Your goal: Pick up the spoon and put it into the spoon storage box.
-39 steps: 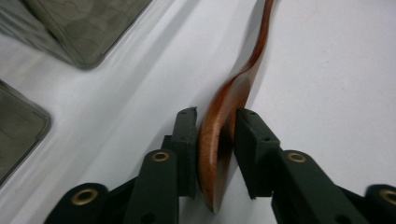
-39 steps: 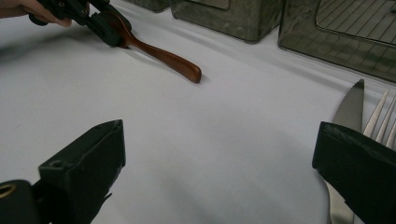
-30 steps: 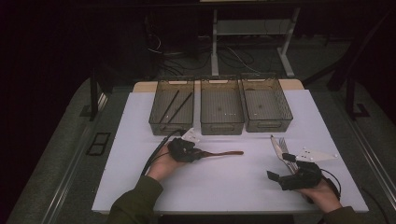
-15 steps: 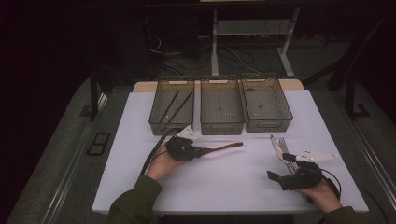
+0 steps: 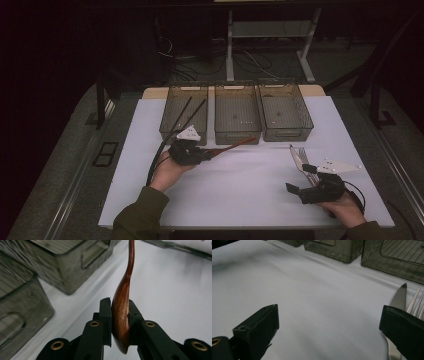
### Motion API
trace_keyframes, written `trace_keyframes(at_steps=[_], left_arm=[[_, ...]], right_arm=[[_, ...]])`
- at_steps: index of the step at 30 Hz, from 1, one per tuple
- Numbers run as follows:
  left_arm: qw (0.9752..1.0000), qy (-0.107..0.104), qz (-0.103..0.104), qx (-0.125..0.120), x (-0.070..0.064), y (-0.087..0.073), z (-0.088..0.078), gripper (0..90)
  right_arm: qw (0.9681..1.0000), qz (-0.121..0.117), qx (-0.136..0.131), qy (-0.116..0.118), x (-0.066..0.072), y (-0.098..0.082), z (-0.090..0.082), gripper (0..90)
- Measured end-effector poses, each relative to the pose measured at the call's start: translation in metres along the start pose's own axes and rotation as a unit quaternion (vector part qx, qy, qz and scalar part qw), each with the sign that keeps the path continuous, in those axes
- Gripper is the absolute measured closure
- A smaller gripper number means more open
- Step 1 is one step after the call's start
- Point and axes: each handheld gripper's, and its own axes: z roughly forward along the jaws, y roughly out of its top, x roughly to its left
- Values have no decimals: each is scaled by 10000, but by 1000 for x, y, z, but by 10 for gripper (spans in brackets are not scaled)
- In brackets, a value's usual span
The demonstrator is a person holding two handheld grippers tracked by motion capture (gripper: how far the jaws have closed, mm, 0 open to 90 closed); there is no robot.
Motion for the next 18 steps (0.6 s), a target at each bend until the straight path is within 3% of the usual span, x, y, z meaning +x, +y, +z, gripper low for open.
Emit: trace_keyframes(at_steps=[7,18], left_arm=[[9996,141,-161,-193,4,2,-8,781],[9987,416,-146,-243,8,17,-9,780]], right_arm=[[10000,-4,7,1,0,0,0,21],[10000,1,14,-6,0,0,1,21]])
